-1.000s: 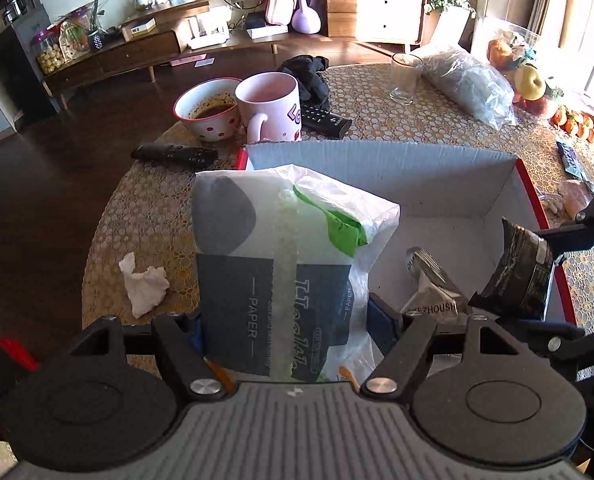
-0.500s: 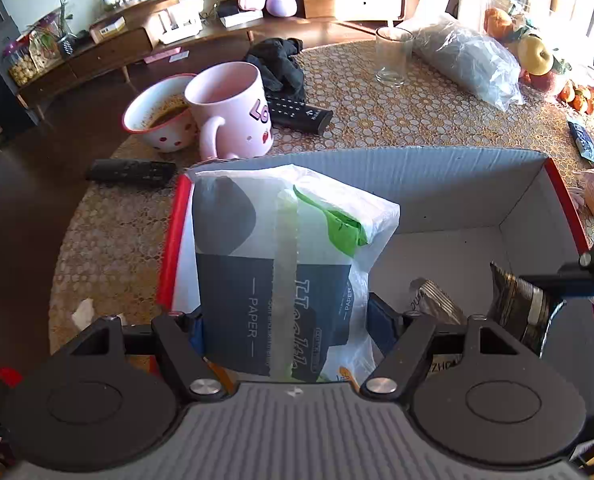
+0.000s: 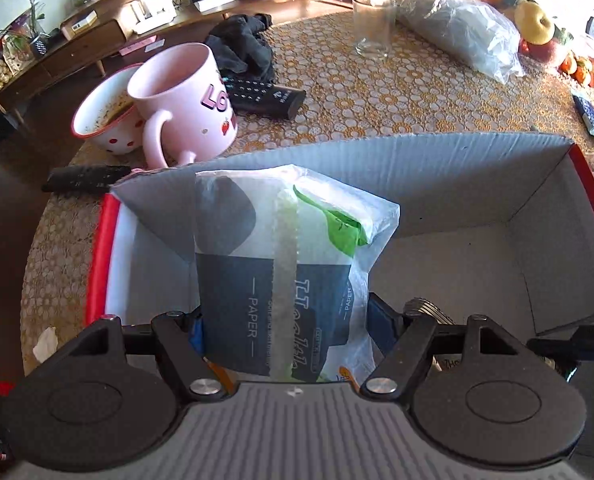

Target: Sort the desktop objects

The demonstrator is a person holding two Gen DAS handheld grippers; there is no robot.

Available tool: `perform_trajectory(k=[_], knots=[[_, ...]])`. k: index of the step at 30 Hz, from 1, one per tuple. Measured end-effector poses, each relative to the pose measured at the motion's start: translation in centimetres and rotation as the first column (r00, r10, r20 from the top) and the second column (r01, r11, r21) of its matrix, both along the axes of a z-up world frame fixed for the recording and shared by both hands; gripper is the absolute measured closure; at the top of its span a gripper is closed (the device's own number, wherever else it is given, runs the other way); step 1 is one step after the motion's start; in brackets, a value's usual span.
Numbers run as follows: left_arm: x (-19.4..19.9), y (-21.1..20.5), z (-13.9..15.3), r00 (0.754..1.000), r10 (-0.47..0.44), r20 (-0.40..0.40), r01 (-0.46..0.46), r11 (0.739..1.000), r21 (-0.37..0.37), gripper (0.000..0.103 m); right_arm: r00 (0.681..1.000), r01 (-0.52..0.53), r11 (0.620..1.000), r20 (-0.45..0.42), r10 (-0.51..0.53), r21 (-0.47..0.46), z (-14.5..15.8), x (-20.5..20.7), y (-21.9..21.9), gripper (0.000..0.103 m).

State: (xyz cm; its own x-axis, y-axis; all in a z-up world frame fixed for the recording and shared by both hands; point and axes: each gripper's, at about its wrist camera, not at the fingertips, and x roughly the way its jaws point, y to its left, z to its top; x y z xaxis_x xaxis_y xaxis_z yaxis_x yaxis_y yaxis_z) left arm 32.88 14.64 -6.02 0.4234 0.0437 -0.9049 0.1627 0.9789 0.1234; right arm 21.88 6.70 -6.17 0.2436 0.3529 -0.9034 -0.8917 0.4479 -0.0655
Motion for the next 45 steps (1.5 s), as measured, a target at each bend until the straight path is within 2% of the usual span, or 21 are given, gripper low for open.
perform_trajectory(k=[5, 16, 26, 30, 35, 40, 45], knots=[[0.7, -0.3, -0.9, 1.0, 0.0, -0.026, 0.0, 1.0, -0.004, 0.029, 0.999, 0.036, 0.999, -0.001, -0.036, -0.013, -0.7, 0.7, 0.4, 0.046], [1.3, -0.6, -2.7, 0.993, -0.033, -0.109, 0.035, 0.999, 0.018, 0.029, 0.998, 0.039, 0.999, -0.038, -0.041, -0.038, -1.8, 1.0, 0.7, 0.045], [0.9, -0.4, -1.8, 0.994, -0.025, -0.104, 0.027, 0.999, 0.019, 0.028, 0.997, 0.063, 0.998, -0.04, -0.064, -0.013, -1.1, 0.8, -0.1, 0.036], [0.4, -0.4, -1.3, 0.995, -0.018, -0.101, 0.02, 1.0, 0.023, 0.027, 0.997, 0.073, 0.997, -0.031, -0.072, 0.006, -0.4, 0.6, -0.6, 0.026], [-0.4, -0.7, -0.4, 0.996, -0.011, -0.092, 0.014, 1.0, 0.025, 0.026, 0.998, 0.069, 0.997, -0.014, -0.069, 0.017, 0.6, -0.3, -1.6, 0.026], [-1.4, -0.8, 1.0, 0.998, 0.003, -0.059, -0.001, 1.0, 0.027, 0.017, 0.997, 0.082, 0.996, 0.009, -0.082, 0.033, 2.0, -0.8, -2.0, 0.026], [-1.9, -0.8, 1.9, 0.999, 0.026, -0.041, -0.025, 1.0, 0.016, 0.016, 0.996, 0.086, 0.995, 0.026, -0.088, 0.049, 3.0, -1.2, -3.5, 0.026]])
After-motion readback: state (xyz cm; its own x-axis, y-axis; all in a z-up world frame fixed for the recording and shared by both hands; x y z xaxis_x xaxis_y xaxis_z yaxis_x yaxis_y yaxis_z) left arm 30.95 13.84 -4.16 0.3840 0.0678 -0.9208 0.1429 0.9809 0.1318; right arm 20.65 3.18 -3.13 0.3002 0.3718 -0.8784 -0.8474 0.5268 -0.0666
